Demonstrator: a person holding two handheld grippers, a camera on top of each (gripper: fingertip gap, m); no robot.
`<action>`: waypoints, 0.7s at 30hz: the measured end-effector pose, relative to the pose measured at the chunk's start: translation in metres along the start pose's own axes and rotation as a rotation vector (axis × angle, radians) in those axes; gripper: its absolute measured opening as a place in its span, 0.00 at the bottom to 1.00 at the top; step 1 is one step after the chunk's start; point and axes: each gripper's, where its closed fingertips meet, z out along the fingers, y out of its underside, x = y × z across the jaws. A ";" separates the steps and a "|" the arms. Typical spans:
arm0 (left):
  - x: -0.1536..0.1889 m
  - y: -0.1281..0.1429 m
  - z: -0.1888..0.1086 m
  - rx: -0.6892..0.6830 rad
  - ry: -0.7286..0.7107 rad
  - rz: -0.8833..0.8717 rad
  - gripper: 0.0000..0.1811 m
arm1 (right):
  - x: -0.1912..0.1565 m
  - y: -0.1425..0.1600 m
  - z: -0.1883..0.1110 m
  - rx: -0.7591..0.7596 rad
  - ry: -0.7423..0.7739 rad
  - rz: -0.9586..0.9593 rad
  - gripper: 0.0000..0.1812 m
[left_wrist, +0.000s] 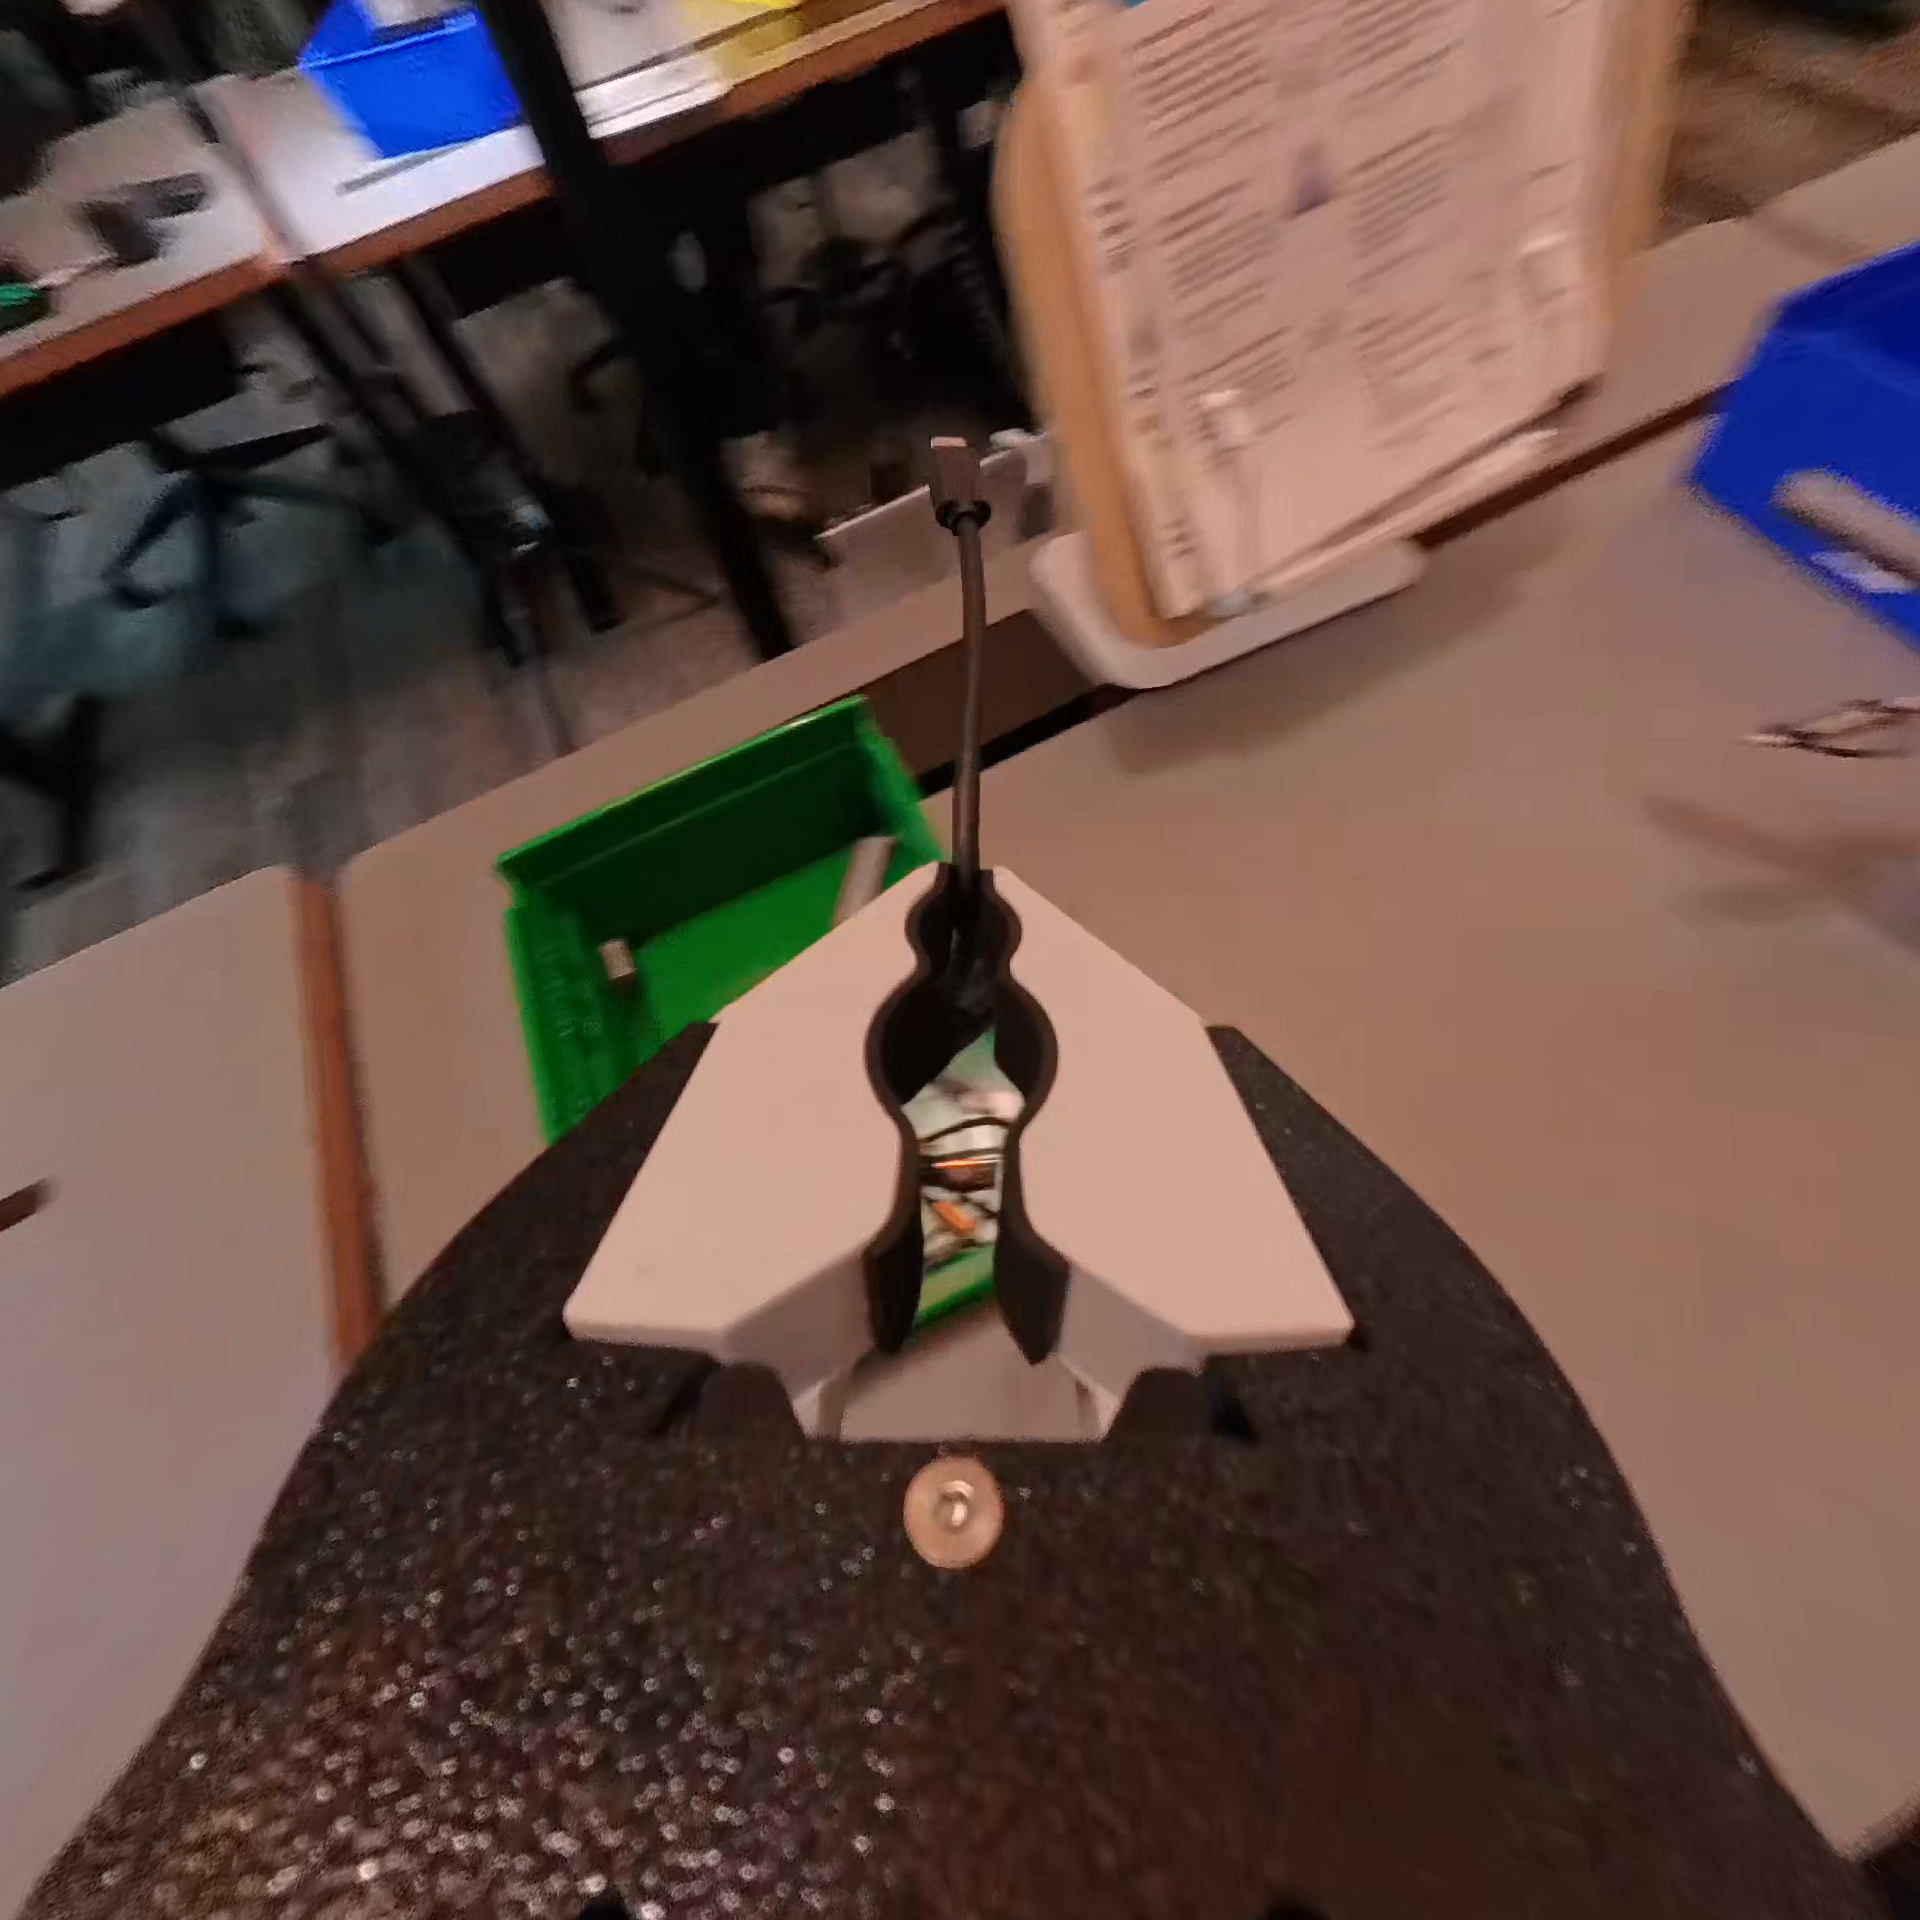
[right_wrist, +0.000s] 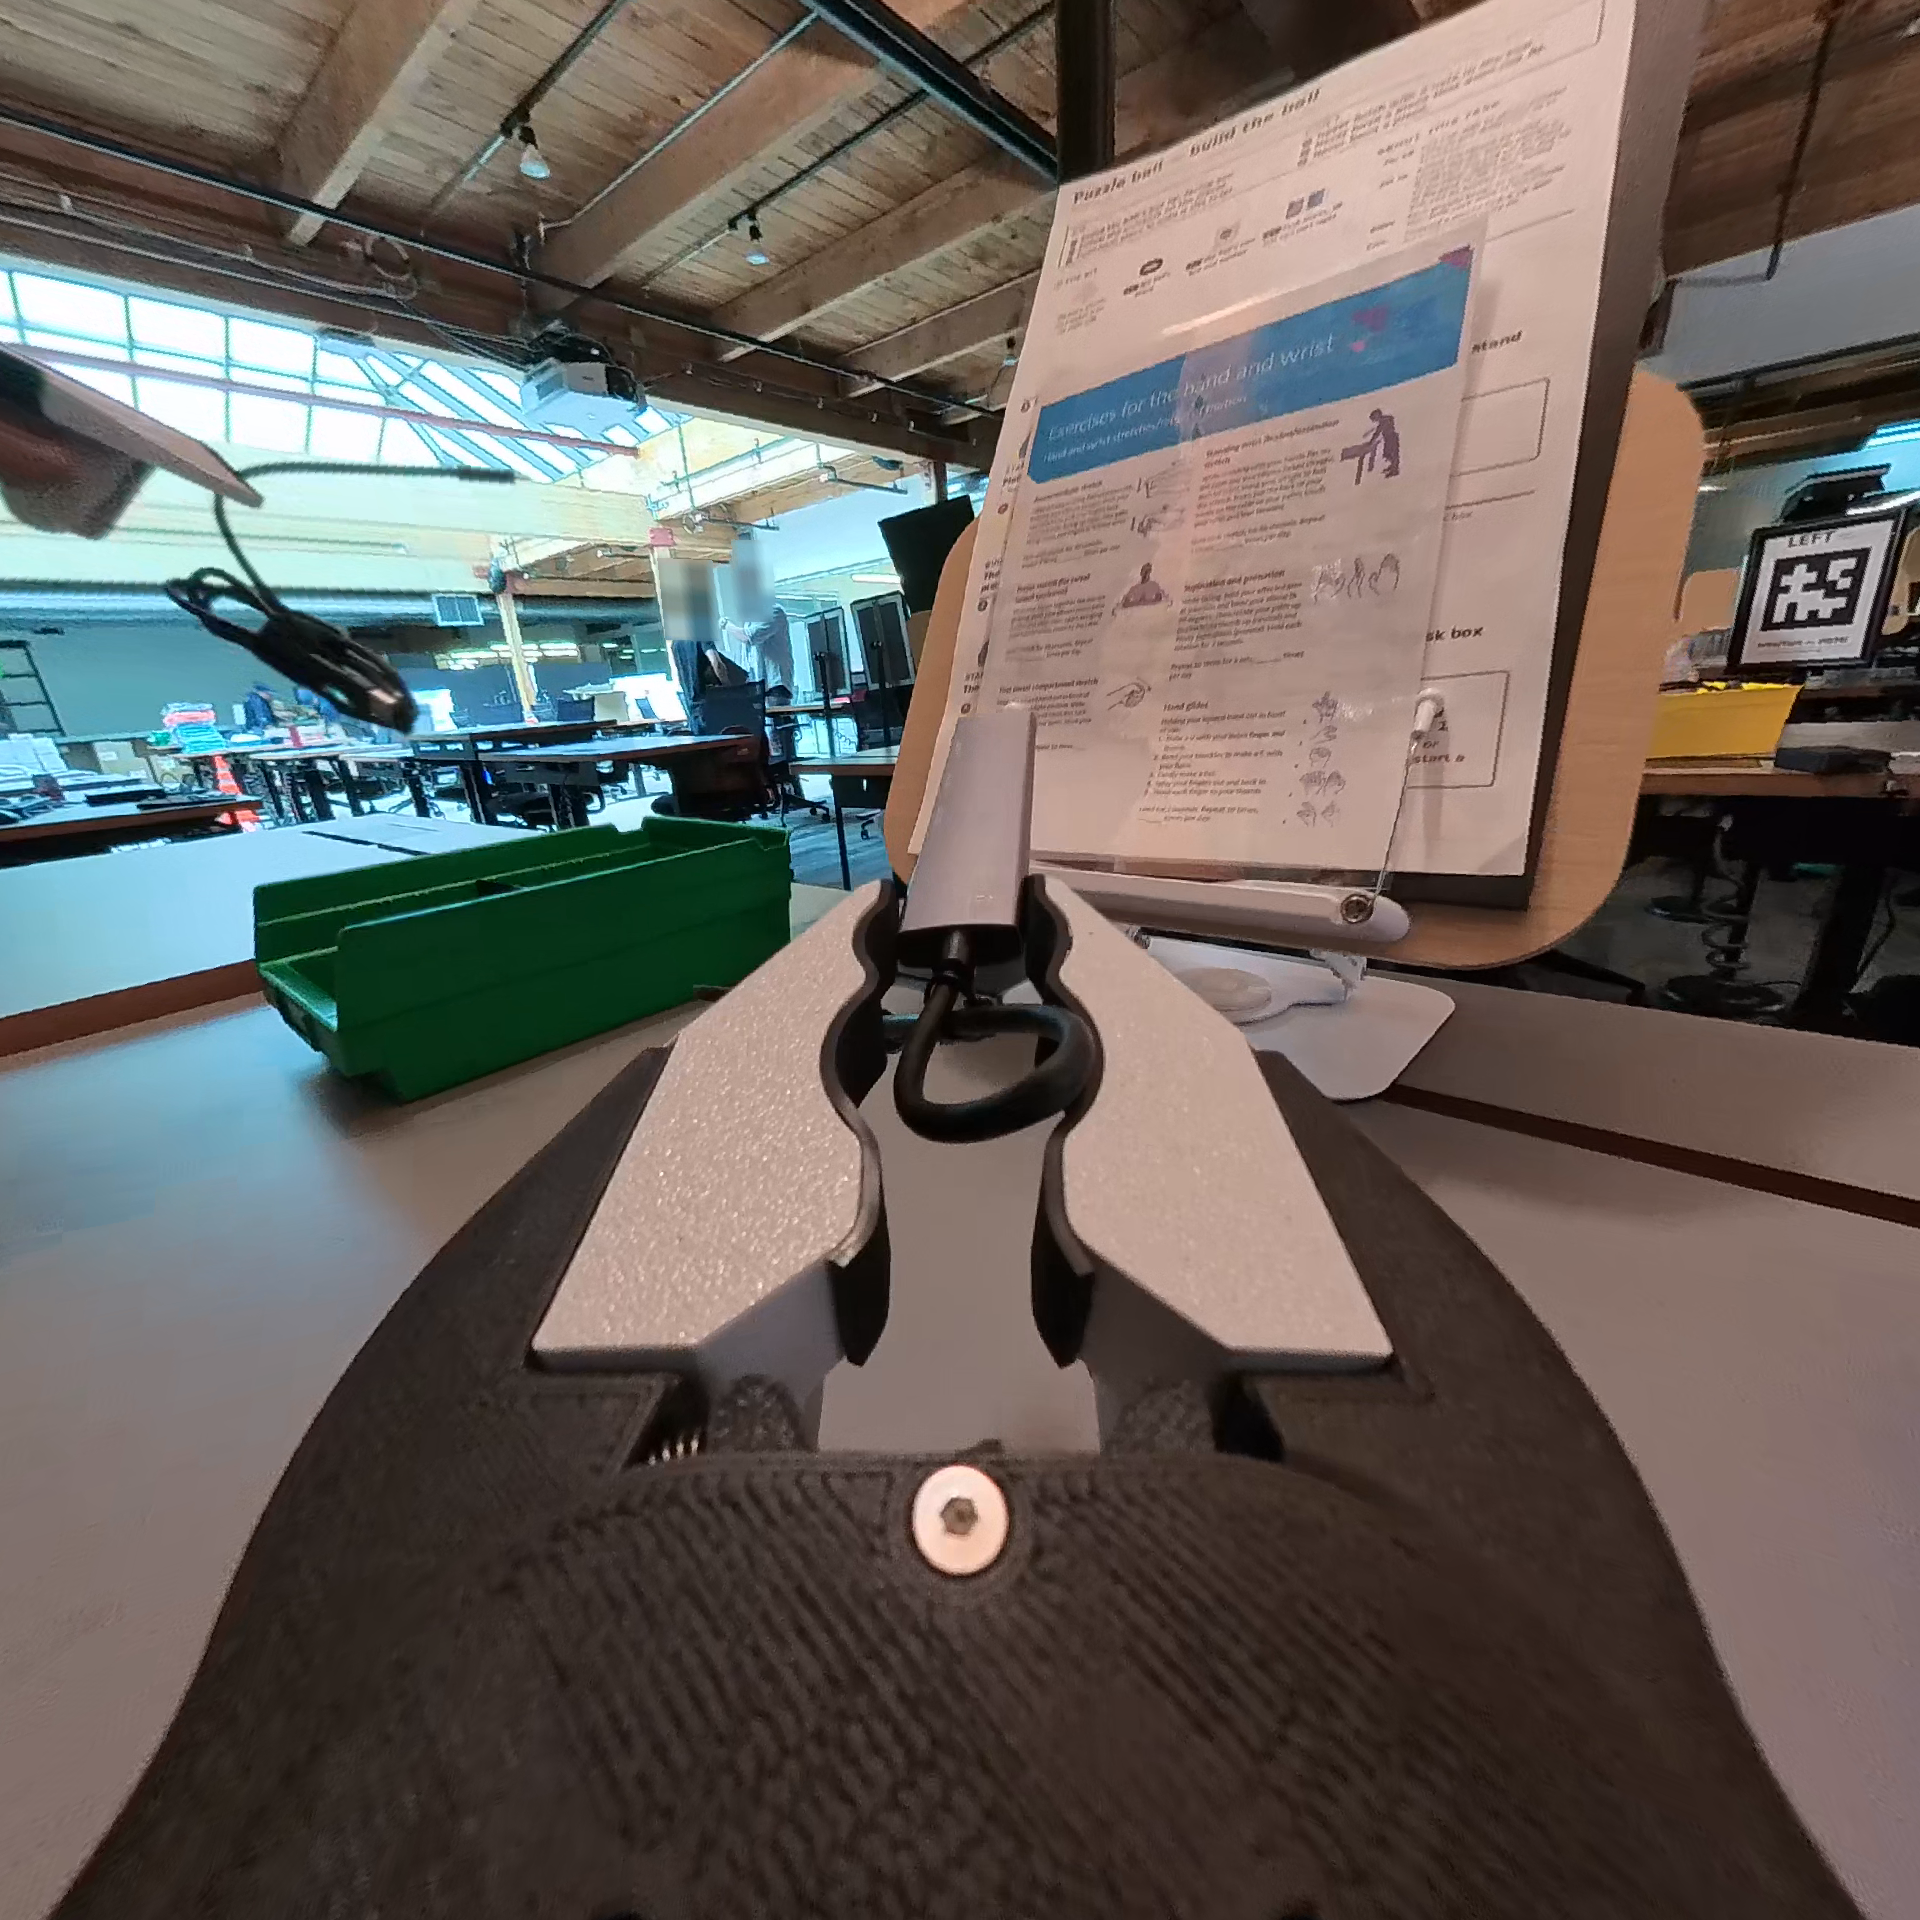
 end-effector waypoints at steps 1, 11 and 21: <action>0.025 -0.005 -0.004 0.008 0.086 0.002 0.01 | 0.001 -0.003 -0.001 0.008 -0.001 0.004 0.13; 0.253 0.079 -0.023 -0.244 0.843 0.045 0.01 | -0.002 -0.029 -0.026 0.074 -0.106 0.050 0.13; 0.280 0.177 0.060 -0.446 0.781 0.052 0.01 | 0.002 -0.014 -0.032 0.009 -0.073 0.015 0.13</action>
